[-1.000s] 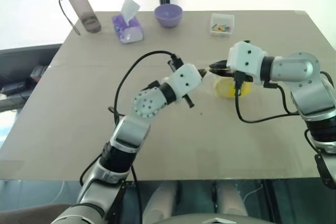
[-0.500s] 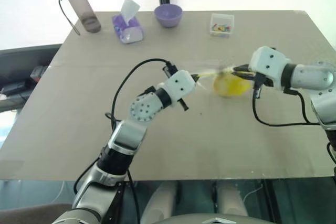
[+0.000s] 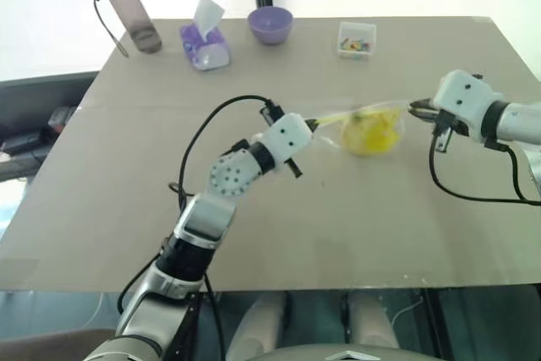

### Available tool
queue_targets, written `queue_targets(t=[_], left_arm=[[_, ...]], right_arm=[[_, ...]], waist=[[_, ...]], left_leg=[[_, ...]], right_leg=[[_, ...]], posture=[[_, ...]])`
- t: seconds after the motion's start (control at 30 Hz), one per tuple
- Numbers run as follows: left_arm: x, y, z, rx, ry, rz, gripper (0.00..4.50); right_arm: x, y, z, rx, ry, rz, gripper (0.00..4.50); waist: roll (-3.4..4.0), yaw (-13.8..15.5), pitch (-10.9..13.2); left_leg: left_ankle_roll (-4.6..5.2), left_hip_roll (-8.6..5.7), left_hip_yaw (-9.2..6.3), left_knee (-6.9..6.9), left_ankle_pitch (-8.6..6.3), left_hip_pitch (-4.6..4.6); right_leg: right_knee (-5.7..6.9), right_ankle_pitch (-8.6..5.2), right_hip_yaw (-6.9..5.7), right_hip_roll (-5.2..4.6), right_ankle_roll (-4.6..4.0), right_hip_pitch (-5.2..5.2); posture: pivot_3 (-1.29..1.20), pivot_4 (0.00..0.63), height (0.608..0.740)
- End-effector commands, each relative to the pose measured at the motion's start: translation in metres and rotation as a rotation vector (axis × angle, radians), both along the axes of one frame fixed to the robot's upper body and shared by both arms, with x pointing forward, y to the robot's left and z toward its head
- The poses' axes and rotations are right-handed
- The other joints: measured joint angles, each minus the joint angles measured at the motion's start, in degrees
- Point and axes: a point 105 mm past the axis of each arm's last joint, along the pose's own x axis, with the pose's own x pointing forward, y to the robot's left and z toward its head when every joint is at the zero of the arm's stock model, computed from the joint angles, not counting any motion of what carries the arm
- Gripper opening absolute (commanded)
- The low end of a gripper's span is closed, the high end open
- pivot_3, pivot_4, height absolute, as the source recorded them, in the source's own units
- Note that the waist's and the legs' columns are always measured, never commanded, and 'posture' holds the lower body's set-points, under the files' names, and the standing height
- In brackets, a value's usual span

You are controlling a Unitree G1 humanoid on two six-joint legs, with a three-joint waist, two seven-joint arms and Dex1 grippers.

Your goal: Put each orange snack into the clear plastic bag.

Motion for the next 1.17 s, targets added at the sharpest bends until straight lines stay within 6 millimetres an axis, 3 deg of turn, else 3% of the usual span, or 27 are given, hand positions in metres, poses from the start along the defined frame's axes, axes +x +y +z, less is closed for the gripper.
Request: queue_targets(t=[0.03,0.17,0.27,0.33,0.47,0.5,0.57,0.6,0.67,0.77,0.83,1.0,1.17], left_arm=[[0.017,0.020,0.046,-0.096,-0.173,0.133,0.00],[0.019,0.023,0.077,-0.177,-0.262,0.137,0.00],[0.011,0.021,0.080,-0.205,-0.257,0.097,0.00],[0.002,0.017,0.064,-0.185,-0.186,0.051,0.00],[-0.037,0.011,0.005,-0.131,0.095,-0.091,0.00],[-0.047,0.010,-0.006,-0.133,0.166,-0.113,0.00],[-0.061,0.012,-0.021,-0.145,0.253,-0.122,0.65],[-0.065,0.015,-0.026,-0.178,0.292,-0.102,0.97],[-0.071,0.023,-0.034,-0.238,0.362,-0.061,1.66],[-0.080,0.042,-0.045,-0.378,0.512,-0.008,1.66],[-0.082,0.064,-0.053,-0.453,0.574,0.065,1.66],[-0.104,0.115,-0.067,-0.482,0.641,0.152,1.66],[-0.124,0.137,-0.069,-0.419,0.663,0.168,1.66]], right_arm=[[0.009,-0.002,0.049,0.072,-0.222,-0.045,0.21],[0.012,-0.003,0.061,0.097,-0.277,-0.051,0.21],[0.007,-0.002,0.060,0.120,-0.257,-0.034,0.21],[-0.001,0.000,0.052,0.141,-0.191,-0.012,0.21],[-0.031,-0.003,0.007,0.148,0.082,0.007,0.21],[-0.039,-0.005,-0.005,0.148,0.146,0.003,0.45],[-0.053,-0.009,-0.024,0.199,0.253,-0.016,0.93],[-0.057,-0.013,-0.035,0.253,0.289,-0.045,1.43],[-0.067,-0.023,-0.057,0.381,0.363,-0.106,2.09],[-0.090,-0.052,-0.098,0.589,0.509,-0.223,2.09],[-0.105,-0.069,-0.112,0.706,0.582,-0.261,2.09],[-0.119,-0.105,-0.109,0.794,0.607,-0.286,2.09],[-0.121,-0.123,-0.098,0.760,0.616,-0.254,2.09]], waist=[[-0.01,0.10,0.00],[-0.01,0.26,0.00],[-0.01,0.27,0.00],[0.00,0.20,0.00],[0.05,0.03,-0.05],[0.05,0.02,-0.05],[0.07,0.31,-0.03],[0.07,0.35,-0.03],[0.04,0.61,-0.07],[0.06,1.12,-0.11],[0.12,1.38,-0.11],[0.23,0.22,-0.08],[0.22,0.41,-0.08]], left_leg=[[0.00,0.00,0.01,0.02,0.00,0.00],[0.00,-0.02,-0.01,0.16,0.00,-0.15],[0.00,-0.06,-0.01,0.16,0.00,-0.21],[0.00,-0.07,-0.03,0.15,0.00,-0.24],[0.01,-0.04,-0.17,0.07,0.00,-0.19],[0.02,-0.02,-0.16,0.02,-0.01,-0.16],[0.03,-0.04,-0.18,0.04,-0.01,-0.19],[0.03,-0.03,-0.21,0.11,-0.01,-0.12],[0.03,-0.03,-0.20,0.13,-0.01,-0.07],[0.04,0.01,-0.26,0.17,-0.01,0.07],[0.06,0.01,-0.21,0.17,-0.02,0.16],[0.33,0.16,0.18,-0.10,-0.19,1.09],[0.33,0.28,0.23,-0.10,-0.20,1.30]], right_leg=[[0.02,0.00,-0.01,0.00,0.00,0.00],[-0.06,0.03,-0.10,-0.01,0.02,-0.02],[-0.14,0.03,-0.16,-0.09,0.03,-0.02],[-0.15,0.03,-0.17,-0.10,0.03,-0.02],[-0.12,0.03,-0.14,-0.09,0.02,-0.03],[-0.14,0.03,-0.09,-0.09,0.02,-0.02],[-0.07,0.03,-0.08,-0.09,0.02,-0.07],[-0.01,0.03,-0.10,-0.08,0.02,0.02],[0.03,0.08,-0.09,-0.08,-0.01,0.05],[0.02,0.14,-0.12,-0.01,-0.02,0.23],[0.04,0.15,-0.07,-0.01,-0.01,0.29],[-0.15,0.14,0.19,0.07,0.00,0.99],[-0.16,0.14,0.21,0.15,-0.02,1.19]], posture=[[0.00,0.150,0.740],[0.00,0.150,0.740],[0.00,0.150,0.740],[0.00,0.150,0.740],[0.00,0.150,0.740],[0.00,0.150,0.740],[0.00,0.150,0.740],[0.00,0.150,0.740],[0.00,0.150,0.740],[0.00,0.150,0.740],[0.00,0.150,0.740],[0.00,0.150,0.740],[0.00,0.150,0.740]])
